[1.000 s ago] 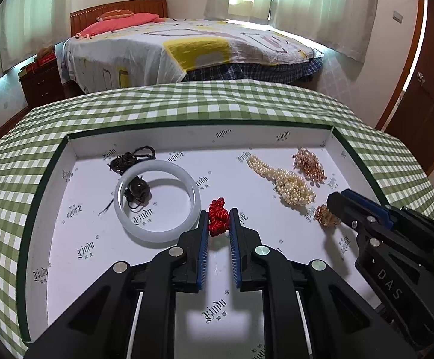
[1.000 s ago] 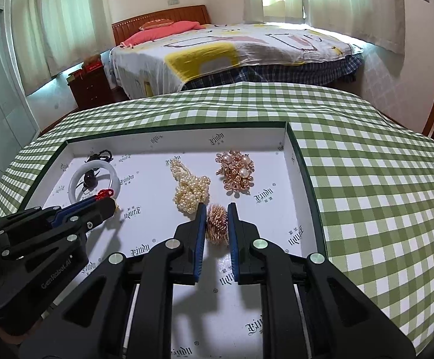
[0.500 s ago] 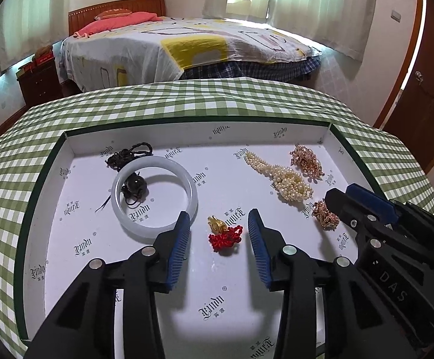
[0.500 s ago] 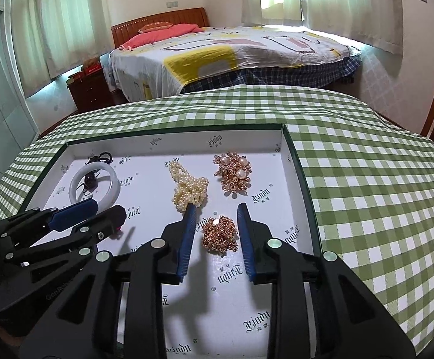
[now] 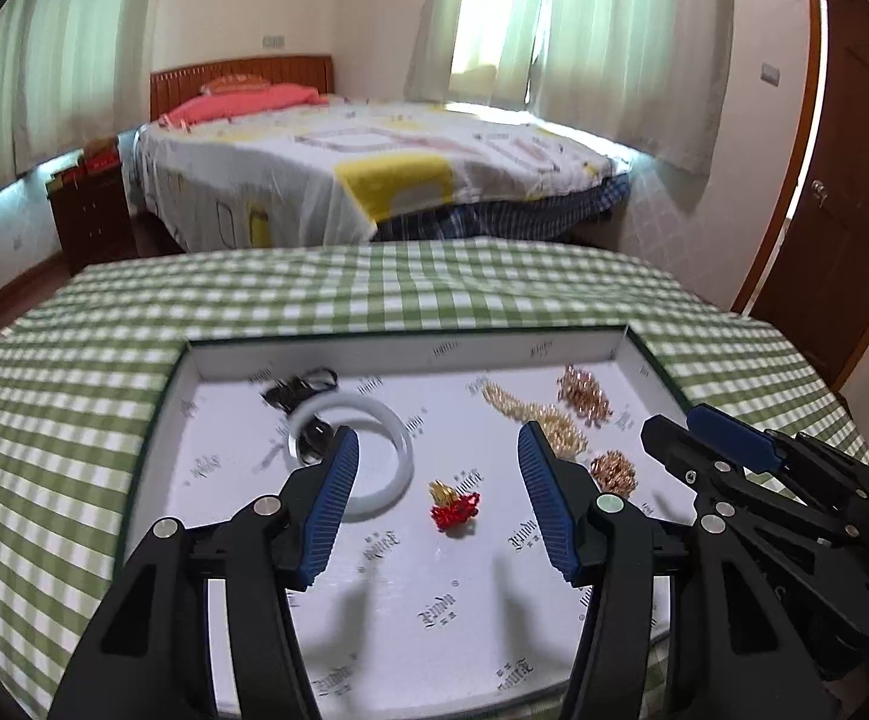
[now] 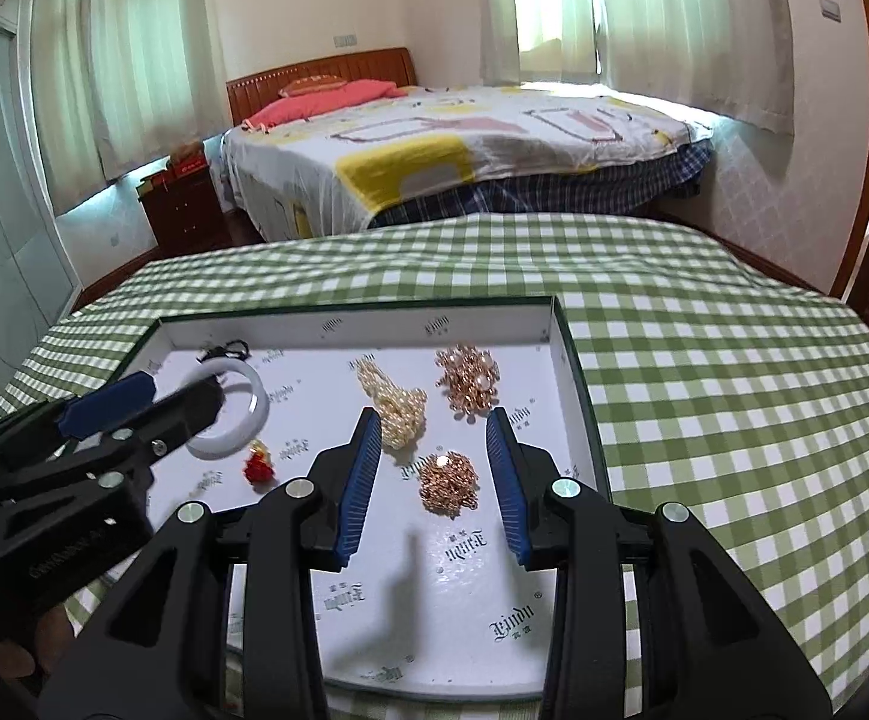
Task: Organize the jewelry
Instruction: 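Withdraw both tools from the box toward the remaining jewelry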
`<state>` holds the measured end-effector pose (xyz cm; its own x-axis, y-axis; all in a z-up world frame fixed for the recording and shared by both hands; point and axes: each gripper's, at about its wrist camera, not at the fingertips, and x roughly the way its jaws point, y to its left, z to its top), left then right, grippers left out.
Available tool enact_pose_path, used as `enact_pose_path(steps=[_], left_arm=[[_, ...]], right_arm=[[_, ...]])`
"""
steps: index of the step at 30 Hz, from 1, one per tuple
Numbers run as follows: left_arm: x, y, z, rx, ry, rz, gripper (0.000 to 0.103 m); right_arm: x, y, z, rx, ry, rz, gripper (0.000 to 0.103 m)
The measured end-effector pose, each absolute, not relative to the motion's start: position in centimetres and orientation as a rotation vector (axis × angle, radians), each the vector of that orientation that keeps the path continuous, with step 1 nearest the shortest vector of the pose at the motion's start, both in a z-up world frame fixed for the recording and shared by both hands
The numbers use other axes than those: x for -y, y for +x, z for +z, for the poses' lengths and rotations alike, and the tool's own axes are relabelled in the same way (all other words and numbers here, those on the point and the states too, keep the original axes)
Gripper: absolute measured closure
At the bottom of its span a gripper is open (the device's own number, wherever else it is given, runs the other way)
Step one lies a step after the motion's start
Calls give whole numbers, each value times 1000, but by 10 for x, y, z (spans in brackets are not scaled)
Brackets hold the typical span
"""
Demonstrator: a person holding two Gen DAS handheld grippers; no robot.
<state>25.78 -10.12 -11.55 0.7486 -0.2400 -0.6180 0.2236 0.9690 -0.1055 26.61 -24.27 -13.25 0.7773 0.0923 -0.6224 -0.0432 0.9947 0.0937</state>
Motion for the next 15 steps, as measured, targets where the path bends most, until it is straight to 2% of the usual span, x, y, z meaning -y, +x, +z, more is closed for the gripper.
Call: enact_pose_path(steps=[15], left_arm=[[42, 210, -96, -655, -73, -177, 48]], right_arm=[[204, 221, -117, -664, 61, 123, 67]])
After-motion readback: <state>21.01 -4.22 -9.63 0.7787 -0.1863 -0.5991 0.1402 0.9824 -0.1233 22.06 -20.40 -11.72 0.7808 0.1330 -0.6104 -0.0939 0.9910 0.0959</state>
